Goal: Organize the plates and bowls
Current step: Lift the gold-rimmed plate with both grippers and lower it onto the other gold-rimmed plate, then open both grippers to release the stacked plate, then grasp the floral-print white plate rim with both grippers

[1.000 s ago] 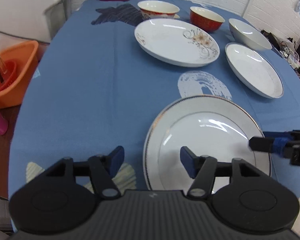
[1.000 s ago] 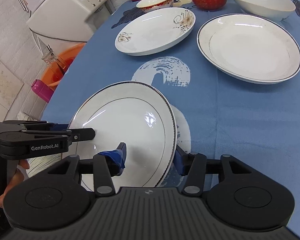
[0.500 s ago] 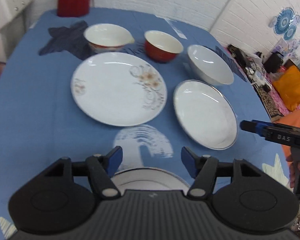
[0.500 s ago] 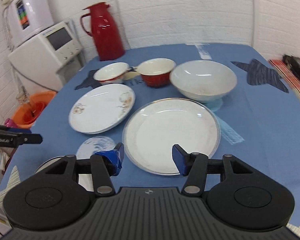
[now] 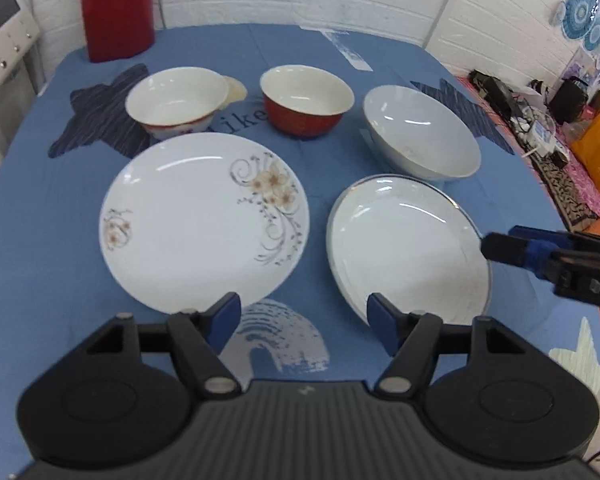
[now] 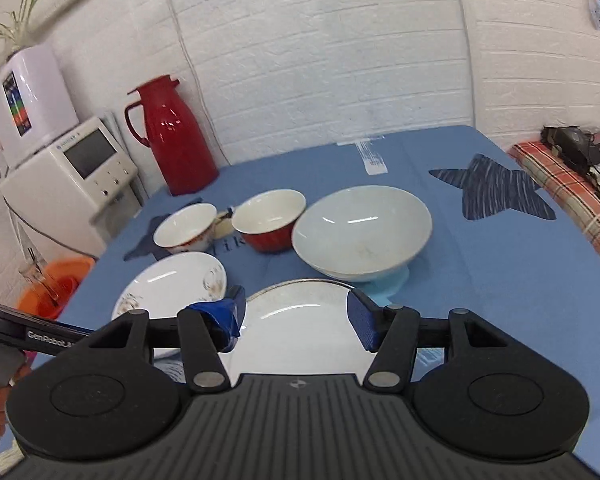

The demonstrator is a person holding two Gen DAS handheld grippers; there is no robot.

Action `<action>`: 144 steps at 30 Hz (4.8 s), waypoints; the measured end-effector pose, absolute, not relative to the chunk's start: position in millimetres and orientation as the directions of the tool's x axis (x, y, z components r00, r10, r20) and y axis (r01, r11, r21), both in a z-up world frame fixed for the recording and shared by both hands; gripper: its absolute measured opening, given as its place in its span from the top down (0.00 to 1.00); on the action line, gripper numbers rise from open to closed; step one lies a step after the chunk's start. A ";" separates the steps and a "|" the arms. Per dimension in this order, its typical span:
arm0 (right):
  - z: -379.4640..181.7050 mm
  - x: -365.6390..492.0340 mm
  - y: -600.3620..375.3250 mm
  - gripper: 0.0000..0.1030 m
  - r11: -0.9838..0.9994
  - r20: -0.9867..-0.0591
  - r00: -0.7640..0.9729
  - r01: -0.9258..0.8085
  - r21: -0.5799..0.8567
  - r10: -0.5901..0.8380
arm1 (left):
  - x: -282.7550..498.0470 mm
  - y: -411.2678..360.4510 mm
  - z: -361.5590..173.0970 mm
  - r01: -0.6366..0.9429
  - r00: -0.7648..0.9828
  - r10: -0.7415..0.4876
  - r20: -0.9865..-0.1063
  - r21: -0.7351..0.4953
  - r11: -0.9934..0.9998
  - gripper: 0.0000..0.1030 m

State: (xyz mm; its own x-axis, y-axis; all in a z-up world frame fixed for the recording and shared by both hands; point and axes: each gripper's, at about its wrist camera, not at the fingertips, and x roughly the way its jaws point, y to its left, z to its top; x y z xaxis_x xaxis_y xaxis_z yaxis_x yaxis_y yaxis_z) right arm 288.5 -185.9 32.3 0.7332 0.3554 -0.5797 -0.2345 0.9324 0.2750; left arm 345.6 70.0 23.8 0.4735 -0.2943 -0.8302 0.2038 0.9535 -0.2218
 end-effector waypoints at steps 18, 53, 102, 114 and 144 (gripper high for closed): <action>-31.1 390.5 -200.7 0.58 0.984 -0.871 0.464 -0.144 0.105 0.161 | 400.7 22.2 -34.1 0.068 0.354 -0.329 -0.875 -0.326 0.943 0.33; -1.6 340.8 -183.1 0.74 0.951 -0.833 0.458 -0.144 0.275 0.310 | 348.8 55.8 16.6 0.078 0.427 -0.256 -0.867 -0.247 0.966 0.89; -13.4 237.3 -60.7 0.63 0.896 -0.832 0.364 -0.316 0.312 0.418 | 197.3 185.0 -24.4 -0.029 0.504 -0.187 -0.843 -0.233 0.972 0.85; 20.5 297.6 -83.9 0.64 0.925 -0.785 0.498 -0.281 0.256 0.369 | 273.9 206.2 33.7 -0.031 0.621 -0.139 -0.771 -0.201 0.979 0.36; -34.4 439.0 -27.6 0.77 0.938 -0.841 0.457 -0.311 0.153 0.289 | 435.6 196.8 -33.7 -0.117 0.419 -0.192 -0.888 -0.262 0.958 0.88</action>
